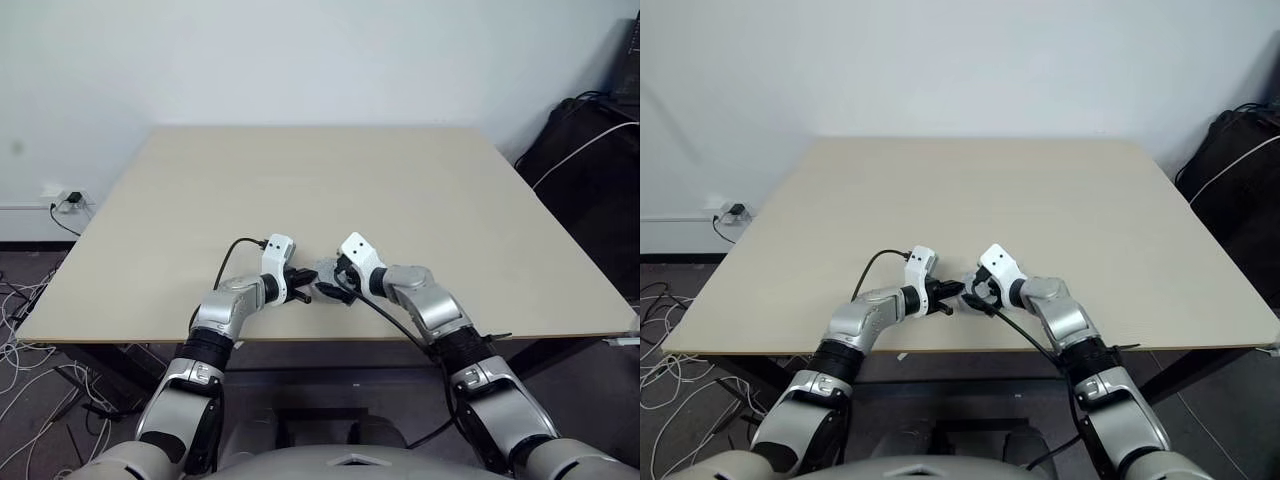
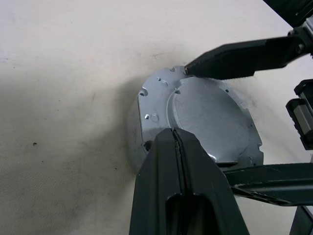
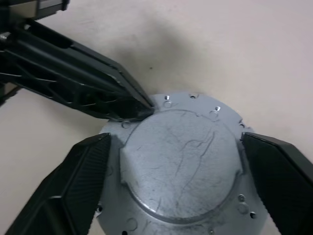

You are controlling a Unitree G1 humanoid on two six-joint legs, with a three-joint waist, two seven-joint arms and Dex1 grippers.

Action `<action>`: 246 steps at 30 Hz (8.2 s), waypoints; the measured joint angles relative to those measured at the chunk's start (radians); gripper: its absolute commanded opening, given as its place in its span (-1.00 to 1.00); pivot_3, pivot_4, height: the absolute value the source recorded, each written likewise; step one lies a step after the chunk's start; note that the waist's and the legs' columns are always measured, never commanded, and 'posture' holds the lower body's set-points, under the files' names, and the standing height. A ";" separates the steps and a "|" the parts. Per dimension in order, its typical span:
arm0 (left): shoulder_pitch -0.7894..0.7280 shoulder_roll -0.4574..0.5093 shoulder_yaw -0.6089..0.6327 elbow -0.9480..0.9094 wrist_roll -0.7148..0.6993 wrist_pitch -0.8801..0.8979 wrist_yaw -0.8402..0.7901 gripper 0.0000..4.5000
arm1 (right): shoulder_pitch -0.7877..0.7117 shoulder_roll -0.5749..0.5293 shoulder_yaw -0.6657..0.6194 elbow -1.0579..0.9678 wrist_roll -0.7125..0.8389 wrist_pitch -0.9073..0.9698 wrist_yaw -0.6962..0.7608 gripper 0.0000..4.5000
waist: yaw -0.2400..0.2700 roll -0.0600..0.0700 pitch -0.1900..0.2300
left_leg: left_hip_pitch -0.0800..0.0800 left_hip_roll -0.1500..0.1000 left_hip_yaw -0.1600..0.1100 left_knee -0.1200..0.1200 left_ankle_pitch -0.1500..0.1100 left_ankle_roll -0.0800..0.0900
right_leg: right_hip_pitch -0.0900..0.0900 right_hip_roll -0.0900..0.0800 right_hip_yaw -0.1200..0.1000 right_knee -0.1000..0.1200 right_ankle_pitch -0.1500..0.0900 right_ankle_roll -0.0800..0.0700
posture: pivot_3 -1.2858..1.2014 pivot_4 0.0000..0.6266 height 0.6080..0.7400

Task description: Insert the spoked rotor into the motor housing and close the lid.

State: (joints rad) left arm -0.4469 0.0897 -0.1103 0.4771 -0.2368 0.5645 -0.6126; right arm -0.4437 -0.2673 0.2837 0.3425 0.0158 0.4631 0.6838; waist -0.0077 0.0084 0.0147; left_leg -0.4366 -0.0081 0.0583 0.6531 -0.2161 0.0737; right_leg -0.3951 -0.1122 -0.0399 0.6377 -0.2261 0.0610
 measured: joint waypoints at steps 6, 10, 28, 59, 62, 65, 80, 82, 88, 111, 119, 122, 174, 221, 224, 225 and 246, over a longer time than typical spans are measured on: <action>0.000 -0.001 -0.007 -0.005 0.000 0.000 -0.002 -1.00 | 0.049 -0.033 -0.040 -0.087 0.034 0.033 0.006 0.98 | 0.008 0.000 0.000 | -0.002 0.000 -0.001 -0.003 0.000 0.000 | -0.001 0.000 -0.001 -0.006 0.000 0.000 | 0.03 -1.00 1.00; 0.000 -0.002 -0.009 -0.007 -0.001 0.000 -0.004 -1.00 | 0.097 -0.090 -0.090 -0.253 0.092 0.096 0.038 0.98 | 0.015 0.000 0.000 | -0.005 0.000 -0.002 -0.004 0.000 0.001 | -0.002 0.000 -0.001 -0.009 0.000 0.000 | 0.03 -1.00 1.00; 0.002 -0.009 -0.018 -0.006 0.001 -0.018 -0.014 -1.00 | 0.152 0.119 -0.440 -0.326 0.302 0.548 -0.310 0.98 | 0.026 0.000 0.000 | -0.009 -0.001 -0.002 -0.005 -0.001 0.001 | -0.005 -0.001 -0.002 -0.011 0.000 0.000 | 0.03 -1.00 1.00; 0.028 0.015 -0.006 -0.025 0.001 -0.028 0.001 -1.00 | 0.073 0.293 -0.741 -0.090 0.624 0.835 -0.404 0.98 | -0.004 0.004 -0.005 | -0.006 0.000 -0.002 -0.004 0.000 0.001 | -0.003 0.006 -0.001 -0.009 0.001 0.000 | 0.03 -1.00 1.00; 0.033 0.015 -0.006 -0.028 0.000 -0.028 0.001 -1.00 | 0.075 0.305 -0.746 -0.080 0.639 0.849 -0.404 0.98 | -0.004 0.004 -0.005 | -0.006 0.000 -0.002 -0.004 0.000 0.001 | -0.003 0.006 -0.001 -0.009 0.001 0.000 | 0.03 -1.00 1.00; 0.038 0.014 -0.006 -0.033 0.000 -0.027 0.001 -1.00 | 0.076 0.309 -0.754 -0.080 0.642 0.848 -0.412 0.98 | -0.002 0.004 -0.005 | -0.006 -0.001 -0.002 -0.004 0.000 0.001 | -0.003 0.005 -0.001 -0.010 0.001 0.001 | 0.03 -1.00 1.00; 0.043 0.011 -0.009 -0.038 0.001 -0.024 0.001 -1.00 | 0.101 0.311 -0.778 -0.077 0.681 0.802 -0.465 0.56 | 0.000 0.006 -0.006 | -0.006 -0.001 -0.002 -0.004 0.000 0.001 | -0.003 0.005 -0.001 -0.009 0.001 0.001 | 0.03 -1.00 1.00; 0.043 0.012 -0.009 -0.038 0.001 -0.024 0.000 -1.00 | 0.107 0.312 -0.783 -0.076 0.681 0.790 -0.476 0.26 | 0.001 0.006 -0.006 | -0.006 -0.001 -0.002 -0.004 0.000 0.002 | -0.003 0.005 -0.001 -0.010 0.001 0.001 | 0.03 -1.00 1.00; 0.046 0.018 -0.008 -0.037 0.002 -0.021 0.002 -1.00 | 0.109 0.319 -0.803 -0.081 0.730 0.781 -0.482 -0.07 | 0.000 0.008 -0.007 | -0.006 -0.001 -0.002 -0.004 0.000 0.002 | -0.002 0.005 -0.001 -0.010 0.001 0.001 | 0.03 -1.00 1.00; 0.318 -0.118 0.202 -0.405 -0.162 -0.098 0.189 -1.00 | 0.174 0.323 -0.779 -0.086 0.816 0.738 -0.485 -0.07 | -0.003 0.008 -0.007 | -0.007 0.000 -0.002 -0.005 -0.001 0.002 | -0.005 0.000 0.000 -0.011 0.001 0.000 | 0.03 -1.00 1.00; 0.593 -0.157 0.265 -0.641 -0.432 0.037 0.205 -1.00 | 0.216 0.320 -0.782 -0.074 0.880 0.771 -0.419 -0.07 | -0.005 0.009 -0.003 | -0.009 0.000 -0.002 -0.005 -0.001 0.002 | -0.007 0.000 -0.001 -0.011 0.000 0.000 | 0.03 -1.00 1.00; 0.648 -0.153 0.270 -0.691 -0.535 0.059 0.222 -1.00 | 0.217 0.323 -0.783 -0.074 0.906 0.779 -0.395 -0.08 | -0.006 0.009 0.001 | -0.010 0.000 -0.002 -0.005 -0.001 0.002 | -0.008 0.001 -0.001 -0.010 0.000 0.000 | 0.03 -1.00 1.00; 0.741 -0.154 0.116 -0.664 -1.315 -0.010 0.435 0.48 | 0.189 0.344 -0.675 -0.297 1.275 1.023 -0.610 -0.08 | -0.005 0.006 0.004 | -0.011 0.000 0.000 -0.005 -0.001 0.002 | -0.009 0.008 0.001 -0.011 0.000 0.000 | 0.03 -1.00 1.00; 0.192 -0.166 0.480 -0.130 -1.053 -0.290 0.571 -0.06 | 0.422 -0.016 -0.018 -0.460 0.204 -0.181 -0.212 1.00 | 0.019 -0.012 0.013 | -0.010 0.001 -0.002 0.002 -0.001 0.002 | -0.002 0.014 0.000 -0.012 0.003 0.003 | 0.03 -1.00 1.00; 0.128 -0.163 0.505 -0.042 -1.001 -0.289 0.565 -0.06 | 0.423 -0.007 -0.020 -0.452 0.191 -0.192 -0.220 1.00 | 0.022 -0.012 0.013 | -0.010 0.001 -0.002 0.002 0.000 0.002 | -0.002 0.014 0.000 -0.012 0.003 0.003 | 0.03 -1.00 1.00; 0.105 -0.161 0.515 -0.013 -0.985 -0.290 0.561 -0.06 | 0.423 -0.004 -0.021 -0.449 0.188 -0.193 -0.225 1.00 | 0.023 -0.012 0.013 | -0.010 0.001 -0.002 0.002 0.000 0.001 | -0.002 0.015 0.000 -0.012 0.003 0.003 | 0.03 -1.00 1.00; -0.234 -0.087 0.643 0.538 -0.667 -0.333 0.452 0.66 | 0.427 0.035 -0.026 -0.424 0.129 -0.191 -0.235 1.00 | 0.021 -0.013 0.013 | -0.009 0.001 -0.004 0.005 0.000 0.001 | 0.001 0.016 0.000 -0.011 0.004 0.005 | 0.03 -1.00 1.00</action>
State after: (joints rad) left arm -0.6809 0.0024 0.5329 1.0156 -0.9038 0.2313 -0.1610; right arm -0.0164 -0.2323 0.2579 -0.0819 0.1447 0.2725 0.4488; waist 0.0129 -0.0049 0.0281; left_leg -0.4455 -0.0068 0.0545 0.6580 -0.2160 0.0746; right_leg -0.3945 -0.0965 -0.0401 0.6264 -0.2219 0.0664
